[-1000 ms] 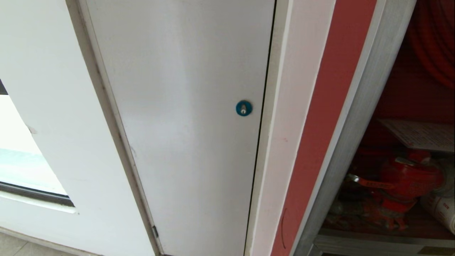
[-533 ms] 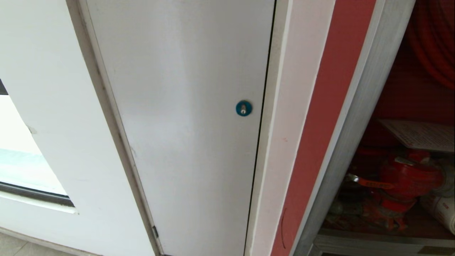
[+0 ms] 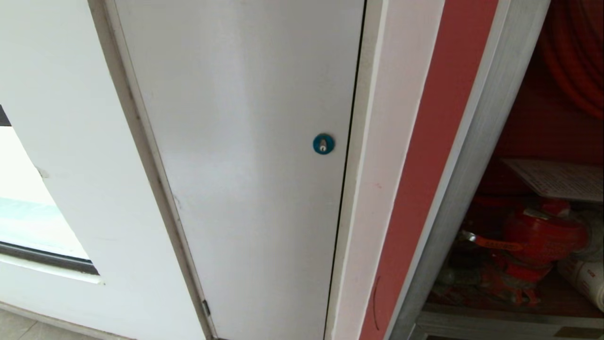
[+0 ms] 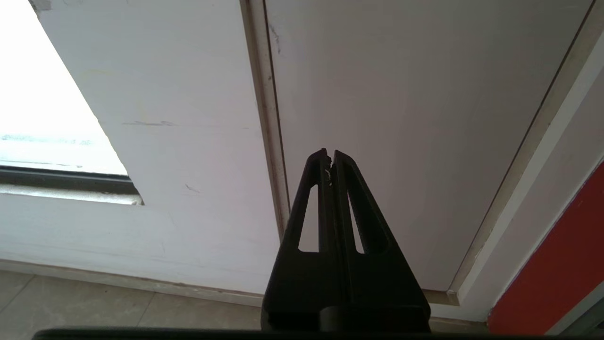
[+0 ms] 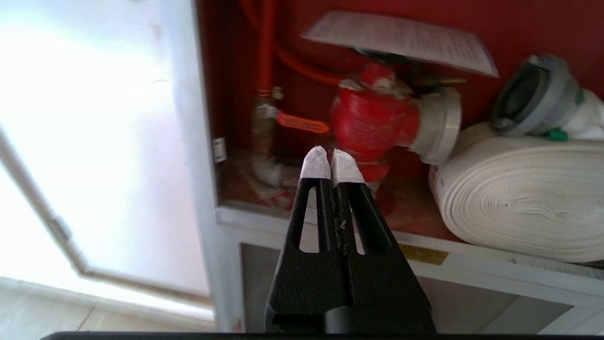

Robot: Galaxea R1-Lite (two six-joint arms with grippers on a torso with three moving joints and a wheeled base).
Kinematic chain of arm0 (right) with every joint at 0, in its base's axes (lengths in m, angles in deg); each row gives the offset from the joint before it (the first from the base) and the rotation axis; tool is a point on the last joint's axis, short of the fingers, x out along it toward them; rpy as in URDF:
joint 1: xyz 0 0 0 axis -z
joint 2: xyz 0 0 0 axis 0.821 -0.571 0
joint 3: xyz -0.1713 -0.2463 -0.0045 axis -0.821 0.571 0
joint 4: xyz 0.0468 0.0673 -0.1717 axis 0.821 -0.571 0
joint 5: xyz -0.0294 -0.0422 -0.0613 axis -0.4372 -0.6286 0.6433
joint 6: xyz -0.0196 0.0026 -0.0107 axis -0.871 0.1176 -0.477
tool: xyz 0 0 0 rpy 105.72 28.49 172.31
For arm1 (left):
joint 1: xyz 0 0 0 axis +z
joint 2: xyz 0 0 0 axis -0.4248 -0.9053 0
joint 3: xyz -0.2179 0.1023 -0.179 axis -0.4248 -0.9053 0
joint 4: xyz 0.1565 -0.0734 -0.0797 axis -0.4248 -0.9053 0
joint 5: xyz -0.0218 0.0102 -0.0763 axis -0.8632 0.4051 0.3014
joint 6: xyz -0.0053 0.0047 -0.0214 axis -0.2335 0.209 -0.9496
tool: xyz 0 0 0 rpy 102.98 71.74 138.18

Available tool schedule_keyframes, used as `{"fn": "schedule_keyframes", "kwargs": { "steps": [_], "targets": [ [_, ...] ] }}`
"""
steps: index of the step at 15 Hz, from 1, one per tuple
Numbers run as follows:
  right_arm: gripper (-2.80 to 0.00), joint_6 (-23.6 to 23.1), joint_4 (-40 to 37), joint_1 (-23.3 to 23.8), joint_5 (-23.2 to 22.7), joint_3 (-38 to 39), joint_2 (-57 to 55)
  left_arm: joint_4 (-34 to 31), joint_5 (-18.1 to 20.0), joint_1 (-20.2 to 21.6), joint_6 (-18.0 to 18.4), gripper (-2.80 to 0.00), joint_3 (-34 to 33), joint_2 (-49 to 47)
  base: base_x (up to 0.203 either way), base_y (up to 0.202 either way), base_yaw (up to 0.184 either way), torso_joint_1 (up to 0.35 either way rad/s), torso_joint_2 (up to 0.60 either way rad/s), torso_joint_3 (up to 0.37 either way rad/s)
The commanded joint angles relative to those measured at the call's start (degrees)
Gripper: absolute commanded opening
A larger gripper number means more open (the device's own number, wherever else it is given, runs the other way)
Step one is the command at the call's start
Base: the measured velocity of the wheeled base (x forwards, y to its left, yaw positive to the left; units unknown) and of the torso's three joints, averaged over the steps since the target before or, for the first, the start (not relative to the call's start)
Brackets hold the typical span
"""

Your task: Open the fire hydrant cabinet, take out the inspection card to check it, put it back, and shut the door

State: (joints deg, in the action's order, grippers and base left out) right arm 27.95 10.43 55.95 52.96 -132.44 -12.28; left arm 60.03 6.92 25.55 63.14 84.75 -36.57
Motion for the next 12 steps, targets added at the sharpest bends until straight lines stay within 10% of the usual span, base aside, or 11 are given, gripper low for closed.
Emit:
{"fn": "schedule_keyframes", "kwargs": {
  "steps": [1, 12],
  "targets": [
    [-2.80, 0.0, 4.4, -0.2, 1.3, 9.0, 7.3, 0.0, 0.0, 0.0, 0.0, -2.80, -0.4, -0.1, 0.000, 0.000, 0.000, 0.000, 0.00, 0.000],
    [-2.80, 2.6, 36.4, -0.3, 2.7, 42.7, 11.6, 0.0, 0.0, 0.0, 0.0, -2.80, -0.4, -0.1, 0.000, 0.000, 0.000, 0.000, 0.00, 0.000]
  ]
}}
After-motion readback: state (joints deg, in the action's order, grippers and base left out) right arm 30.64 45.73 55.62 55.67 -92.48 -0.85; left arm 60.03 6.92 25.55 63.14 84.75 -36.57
